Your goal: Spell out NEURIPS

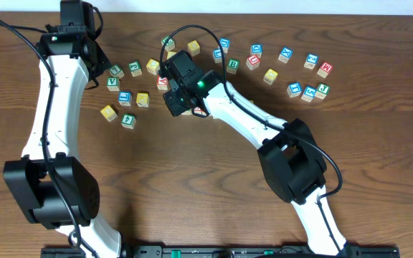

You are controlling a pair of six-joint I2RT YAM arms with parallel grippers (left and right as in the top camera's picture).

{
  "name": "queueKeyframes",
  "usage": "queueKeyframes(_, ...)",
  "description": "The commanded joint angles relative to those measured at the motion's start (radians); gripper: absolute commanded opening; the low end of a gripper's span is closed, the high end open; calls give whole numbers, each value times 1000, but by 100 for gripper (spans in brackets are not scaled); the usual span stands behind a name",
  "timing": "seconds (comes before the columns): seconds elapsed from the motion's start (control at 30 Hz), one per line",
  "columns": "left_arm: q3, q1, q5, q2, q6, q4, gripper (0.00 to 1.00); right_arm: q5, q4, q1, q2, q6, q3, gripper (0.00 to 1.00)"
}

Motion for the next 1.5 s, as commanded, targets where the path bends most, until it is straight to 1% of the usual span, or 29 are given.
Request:
queueKeyframes(0.0,-13,-1,-6,-22,1,0,23,85,1,-5,-40,73,21,1)
queueKeyframes(0.3,-20,-1,-6,-21,1,-3,24,74,-31,-51,-43,98,21,1)
queueKeyframes(0.47,-20,-1,-6,-14,1,-5,24,60,-97,-64,-132,68,21,1)
queueKeyframes(0.6,-20,-1,-6,-7,1,-5,24,63,-183,-97,-198,69,21,1)
queueKeyframes(0.8,-20,-1,-6,6,1,-10,24,29,-386,-116,-193,89,19,1)
queueKeyframes(0.9,-20,-1,-6,13,1,-6,24,36,-439,-112,-181,95,12,1)
queueKeyframes(1.03,-20,-1,-6,13,1,-7,24,43,-422,-108,-174,160,-43,1)
queueKeyframes(1.3,-20,-1,-6,13,1,-8,24,50,-405,-105,-174,166,-139,1)
queueKeyframes(1.47,-20,-1,-6,13,1,-11,24,105,-339,-86,-174,166,-206,1)
